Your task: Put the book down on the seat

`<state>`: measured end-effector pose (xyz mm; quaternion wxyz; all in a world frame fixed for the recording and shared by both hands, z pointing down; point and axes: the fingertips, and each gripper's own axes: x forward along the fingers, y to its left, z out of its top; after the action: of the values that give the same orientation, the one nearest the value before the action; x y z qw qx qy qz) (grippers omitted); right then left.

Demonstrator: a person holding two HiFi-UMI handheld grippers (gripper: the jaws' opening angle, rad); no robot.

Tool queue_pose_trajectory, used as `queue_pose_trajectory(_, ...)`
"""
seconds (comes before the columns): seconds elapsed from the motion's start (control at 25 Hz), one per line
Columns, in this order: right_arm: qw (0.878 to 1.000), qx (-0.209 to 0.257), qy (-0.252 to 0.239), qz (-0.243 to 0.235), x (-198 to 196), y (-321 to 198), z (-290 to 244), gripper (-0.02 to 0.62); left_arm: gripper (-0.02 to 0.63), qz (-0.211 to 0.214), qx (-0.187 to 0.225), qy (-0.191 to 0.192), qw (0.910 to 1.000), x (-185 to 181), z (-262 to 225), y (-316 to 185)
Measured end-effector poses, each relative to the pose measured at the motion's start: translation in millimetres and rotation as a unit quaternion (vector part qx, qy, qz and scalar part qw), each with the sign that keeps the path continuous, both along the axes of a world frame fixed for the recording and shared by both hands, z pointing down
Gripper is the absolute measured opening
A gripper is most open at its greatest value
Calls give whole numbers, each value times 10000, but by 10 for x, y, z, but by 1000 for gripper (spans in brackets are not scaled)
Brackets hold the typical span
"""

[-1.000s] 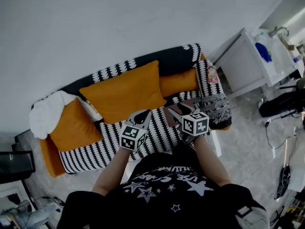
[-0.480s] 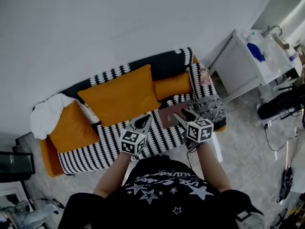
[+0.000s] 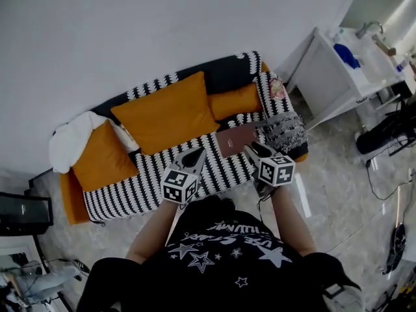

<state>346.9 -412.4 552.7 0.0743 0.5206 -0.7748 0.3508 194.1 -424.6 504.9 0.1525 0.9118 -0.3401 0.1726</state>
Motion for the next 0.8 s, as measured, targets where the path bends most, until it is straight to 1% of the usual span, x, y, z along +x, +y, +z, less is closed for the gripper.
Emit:
queue_pose_trajectory(0.16,9998,142,-39,125,86,190,-42,109,9,-106,19,18,9999,-55,9,209)
queue_pose_trajectory(0.28,9997,144,-43,207,140,358,-28,90,9,-97,39,28,9999,-17,-9,357)
queue_pose_trajectory(0.44,9996,113,-47,235,224,529,0,74,9,-55,224,83,9997,90,-146,445)
queue_pose_trajectory(0.56,9995,79,-74,295,260,586,34,60,9,-40,257,146,9996,103,-199,462)
queue_pose_trajectory(0.68,9994,44,-105,332,249,625,77,53,9,40,252,112,9996,75,-170,508)
queue_pose_trajectory(0.8,9992,34,-210,335,160,658,98,51,9,8,308,152,9994,-36,-206,545)
